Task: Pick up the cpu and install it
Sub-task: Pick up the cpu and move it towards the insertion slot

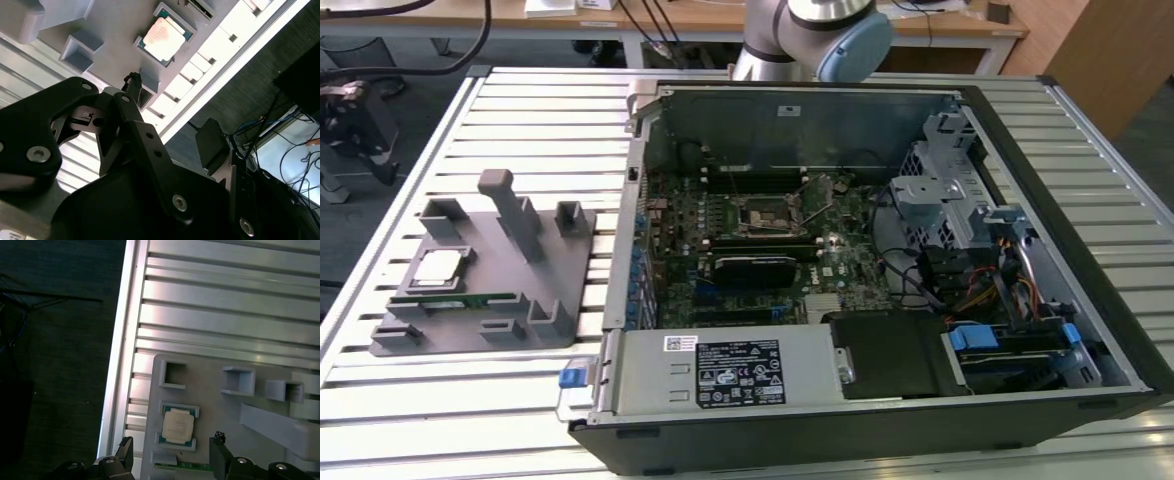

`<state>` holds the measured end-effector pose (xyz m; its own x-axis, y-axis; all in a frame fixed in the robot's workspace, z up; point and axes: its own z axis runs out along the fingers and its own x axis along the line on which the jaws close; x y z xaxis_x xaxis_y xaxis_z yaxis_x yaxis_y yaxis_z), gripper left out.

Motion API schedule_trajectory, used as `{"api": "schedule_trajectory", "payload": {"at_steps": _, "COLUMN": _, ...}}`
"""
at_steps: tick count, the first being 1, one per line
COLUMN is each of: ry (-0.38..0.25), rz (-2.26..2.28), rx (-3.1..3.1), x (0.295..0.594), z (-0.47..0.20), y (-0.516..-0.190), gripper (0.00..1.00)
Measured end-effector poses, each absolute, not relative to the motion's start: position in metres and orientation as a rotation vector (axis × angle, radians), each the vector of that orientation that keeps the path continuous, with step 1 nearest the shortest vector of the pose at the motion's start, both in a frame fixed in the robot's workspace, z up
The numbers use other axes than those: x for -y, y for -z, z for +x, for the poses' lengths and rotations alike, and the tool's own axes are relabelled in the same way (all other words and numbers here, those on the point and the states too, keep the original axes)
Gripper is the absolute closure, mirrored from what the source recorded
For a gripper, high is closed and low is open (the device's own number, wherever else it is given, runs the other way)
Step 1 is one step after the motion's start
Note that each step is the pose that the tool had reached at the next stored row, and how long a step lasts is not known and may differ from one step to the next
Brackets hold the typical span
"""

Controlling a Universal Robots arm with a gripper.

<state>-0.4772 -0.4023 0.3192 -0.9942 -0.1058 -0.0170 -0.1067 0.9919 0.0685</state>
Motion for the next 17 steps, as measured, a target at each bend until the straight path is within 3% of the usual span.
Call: {"api": "schedule_trajectory", "payload": {"at_steps": 17, "ry": -0.098, "rz": -0.157, "rx": -3.124, "x": 0.407, "z": -0.475, "y": -0.297, "gripper": 0.29}}
